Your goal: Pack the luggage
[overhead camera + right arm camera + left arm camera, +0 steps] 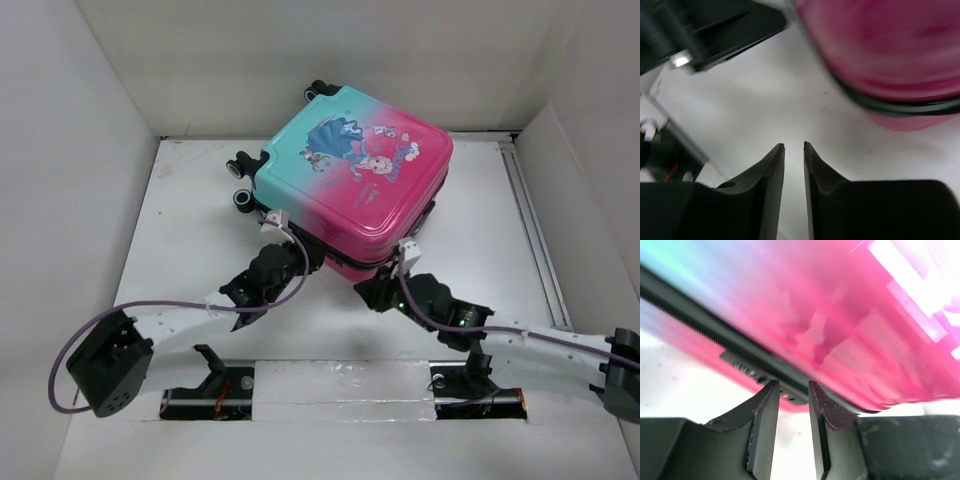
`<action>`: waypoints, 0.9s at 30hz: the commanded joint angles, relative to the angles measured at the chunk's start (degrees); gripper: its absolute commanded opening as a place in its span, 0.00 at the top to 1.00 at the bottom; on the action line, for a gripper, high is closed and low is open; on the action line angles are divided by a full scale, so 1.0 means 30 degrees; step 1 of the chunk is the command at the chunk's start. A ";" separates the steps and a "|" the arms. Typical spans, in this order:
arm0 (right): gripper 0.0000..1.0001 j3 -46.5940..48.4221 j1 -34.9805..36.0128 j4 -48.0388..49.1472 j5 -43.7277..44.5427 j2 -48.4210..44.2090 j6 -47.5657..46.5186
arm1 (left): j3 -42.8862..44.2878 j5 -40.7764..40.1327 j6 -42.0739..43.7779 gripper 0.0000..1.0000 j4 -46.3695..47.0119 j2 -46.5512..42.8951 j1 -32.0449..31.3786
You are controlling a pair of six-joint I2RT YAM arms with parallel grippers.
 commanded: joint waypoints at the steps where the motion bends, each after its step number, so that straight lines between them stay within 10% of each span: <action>1: 0.70 -0.1024 -0.2172 -0.0528 0.1652 -0.1575 0.0426 | -0.0483 -0.0842 -0.0165 0.73 0.0413 -0.1680 0.0096; 14: 0.64 -0.2464 -1.0197 0.3395 -0.4431 -0.1464 -0.1915 | -0.1245 0.1116 -0.0195 0.73 0.0031 -0.1659 0.0096; 27: 0.60 -0.2289 -1.2724 0.6117 -0.9887 0.1378 -0.4111 | -0.0456 0.3492 0.0362 0.73 0.1584 0.0861 -0.0139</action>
